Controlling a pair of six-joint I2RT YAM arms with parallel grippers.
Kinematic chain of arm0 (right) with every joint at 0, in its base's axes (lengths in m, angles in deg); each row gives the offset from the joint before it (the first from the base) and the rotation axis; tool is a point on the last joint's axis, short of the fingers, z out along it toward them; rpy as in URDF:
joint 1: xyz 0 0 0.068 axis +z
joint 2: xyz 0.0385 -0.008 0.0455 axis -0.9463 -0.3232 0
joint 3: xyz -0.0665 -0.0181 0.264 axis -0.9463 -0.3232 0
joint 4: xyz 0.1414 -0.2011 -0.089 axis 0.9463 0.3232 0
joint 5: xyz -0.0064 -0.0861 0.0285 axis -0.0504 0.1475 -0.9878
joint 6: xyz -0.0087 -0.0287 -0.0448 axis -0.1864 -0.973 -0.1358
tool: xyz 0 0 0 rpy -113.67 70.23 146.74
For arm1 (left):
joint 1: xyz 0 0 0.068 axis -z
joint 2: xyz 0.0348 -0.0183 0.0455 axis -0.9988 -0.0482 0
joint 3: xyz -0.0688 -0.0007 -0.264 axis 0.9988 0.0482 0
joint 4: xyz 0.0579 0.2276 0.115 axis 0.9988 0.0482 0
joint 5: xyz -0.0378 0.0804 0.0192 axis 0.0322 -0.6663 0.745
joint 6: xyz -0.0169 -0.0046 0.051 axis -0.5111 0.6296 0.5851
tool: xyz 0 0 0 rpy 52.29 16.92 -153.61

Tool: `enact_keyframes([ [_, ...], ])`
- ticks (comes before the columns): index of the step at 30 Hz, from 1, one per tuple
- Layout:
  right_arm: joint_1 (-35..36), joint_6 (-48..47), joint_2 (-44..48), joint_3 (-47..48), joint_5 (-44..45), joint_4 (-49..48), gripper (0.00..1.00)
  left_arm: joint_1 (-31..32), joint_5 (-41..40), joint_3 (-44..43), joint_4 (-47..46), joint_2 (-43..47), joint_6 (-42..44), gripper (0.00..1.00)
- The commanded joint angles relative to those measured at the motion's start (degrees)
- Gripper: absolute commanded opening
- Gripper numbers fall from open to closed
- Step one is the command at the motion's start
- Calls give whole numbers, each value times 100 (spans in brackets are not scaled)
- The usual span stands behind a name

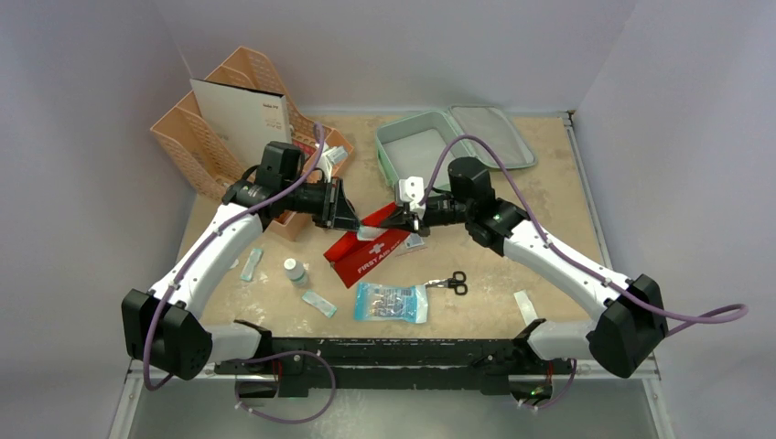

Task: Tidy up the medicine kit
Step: Place the medical item at the medicine pouch, then move the medical item to the center of the board.

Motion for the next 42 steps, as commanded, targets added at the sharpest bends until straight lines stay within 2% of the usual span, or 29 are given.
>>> enact_keyframes([
  [1, 19, -329, -48, 300, -281, 578, 0, 22, 106, 29, -139, 199, -58, 0],
  [4, 26, -324, -113, 388, -378, 802, 0, 22, -52, 52, -138, 219, -37, 0],
  [7, 28, -220, -154, 536, -260, 1055, 0, 22, -575, 106, -203, 293, 33, 0],
  [9, 28, 176, -104, 584, -2, 950, 6, 22, -849, 130, -269, 313, 74, 0],
  [14, 28, 2123, 231, 539, 926, 70, 18, 22, -1713, 94, -263, 294, 261, 0],
  [19, 28, 4128, 575, 353, 2893, 205, 20, 22, -2291, -39, -281, 299, 324, 0],
  [21, 30, 4772, 783, 105, 3796, 594, 21, 22, -2583, -123, -230, 371, 343, 0],
  [24, 16, 6485, 1077, -463, 5263, 1288, 23, 22, -3146, -256, -33, 500, 394, 0],
  [29, 4, 7774, 1424, -1018, 6675, 2198, 23, 22, -3416, -95, -70, 871, 440, 0],
  [34, -15, 9690, 918, -58, 8485, 5123, 22, 22, -3461, 152, -152, 1188, 576, 0],
  [38, -67, 10936, 238, 565, 9012, 6892, 28, 22, -3368, 198, -123, 1222, 632, 0],
  [42, -486, 11664, 136, 305, 8990, 7570, 34, 18, -3306, 309, -126, 1293, 685, 0],
])
